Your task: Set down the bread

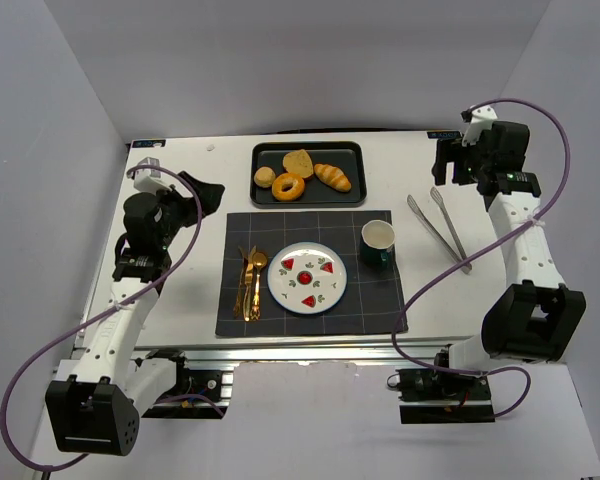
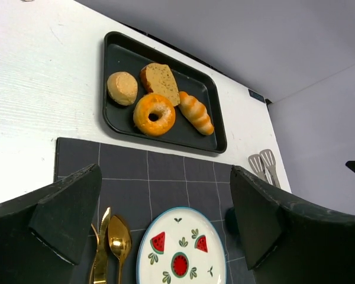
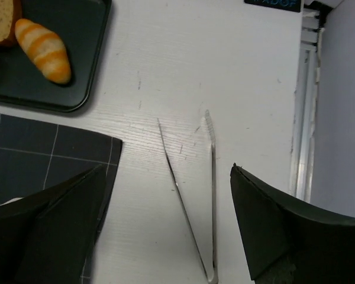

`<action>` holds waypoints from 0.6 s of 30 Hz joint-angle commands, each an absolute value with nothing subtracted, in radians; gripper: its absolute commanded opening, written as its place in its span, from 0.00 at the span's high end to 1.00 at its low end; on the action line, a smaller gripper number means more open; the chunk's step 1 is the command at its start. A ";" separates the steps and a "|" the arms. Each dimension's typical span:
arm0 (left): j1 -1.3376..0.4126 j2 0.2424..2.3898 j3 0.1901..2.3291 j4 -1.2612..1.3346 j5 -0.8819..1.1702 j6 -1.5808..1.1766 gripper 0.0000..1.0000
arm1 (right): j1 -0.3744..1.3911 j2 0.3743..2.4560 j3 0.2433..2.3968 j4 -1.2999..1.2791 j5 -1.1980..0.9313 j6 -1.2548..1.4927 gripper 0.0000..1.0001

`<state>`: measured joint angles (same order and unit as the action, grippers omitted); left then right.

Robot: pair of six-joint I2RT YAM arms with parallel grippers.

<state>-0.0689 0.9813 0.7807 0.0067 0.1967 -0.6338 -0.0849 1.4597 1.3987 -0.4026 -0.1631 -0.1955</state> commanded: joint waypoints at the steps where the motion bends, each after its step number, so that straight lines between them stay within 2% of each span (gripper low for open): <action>1: -0.066 0.956 0.790 0.035 0.202 -0.646 0.02 | -0.092 1.451 1.358 -0.350 -0.287 -0.197 0.11; 2: -0.066 0.950 0.784 0.049 0.206 -0.659 0.03 | -0.106 1.428 1.315 -0.360 -0.381 -0.388 0.11; 4: -0.066 0.945 0.759 0.067 0.219 -0.672 0.16 | -0.112 1.411 1.283 -0.458 -0.573 -0.594 0.11; 5: -0.066 0.945 0.752 0.089 0.235 -0.683 0.31 | -0.112 1.404 1.244 -0.471 -0.606 -0.677 0.22; 6: -0.066 0.946 0.747 0.084 0.241 -0.686 0.58 | -0.112 1.402 1.233 -0.483 -0.629 -0.701 0.36; 7: -0.066 0.948 0.746 0.077 0.241 -0.689 1.00 | -0.112 1.404 1.224 -0.491 -0.652 -0.712 0.53; 8: -0.066 0.953 0.742 0.080 0.248 -0.692 1.00 | -0.113 1.411 1.218 -0.494 -0.656 -0.712 0.86; 9: -0.066 0.953 0.732 0.084 0.259 -0.698 1.00 | -0.117 1.416 1.218 -0.502 -0.661 -0.713 0.98; 10: -0.066 0.950 0.726 0.089 0.267 -0.703 1.00 | -0.117 1.422 1.221 -0.512 -0.660 -0.713 0.99; 11: -0.066 0.950 0.718 0.095 0.270 -0.707 0.99 | -0.118 1.433 1.223 -0.524 -0.646 -0.706 0.79; 12: -0.066 0.948 0.713 0.094 0.275 -0.707 0.85 | -0.118 1.442 1.213 -0.512 -0.623 -0.687 0.50; 13: -0.066 0.948 0.713 0.084 0.272 -0.703 0.48 | -0.118 1.474 1.213 -0.506 -0.542 -0.667 0.21; 14: -0.066 0.946 0.718 0.052 0.267 -0.692 0.35 | -0.123 1.495 1.222 -0.515 -0.505 -0.661 0.12; 15: -0.066 0.943 0.721 0.040 0.264 -0.683 0.28 | -0.124 1.515 1.238 -0.518 -0.464 -0.651 0.10; 16: -0.066 0.940 0.718 0.031 0.262 -0.675 0.23 | -0.126 1.557 1.246 -0.522 -0.380 -0.641 0.11; 18: -0.066 0.921 0.701 0.035 0.262 -0.675 0.22 | -0.138 1.586 1.255 -0.511 -0.322 -0.618 0.10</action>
<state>-0.0689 0.9684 0.7155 0.0513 0.2512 -0.6884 -0.1173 1.5349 1.2232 -0.5053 -0.4603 -0.6376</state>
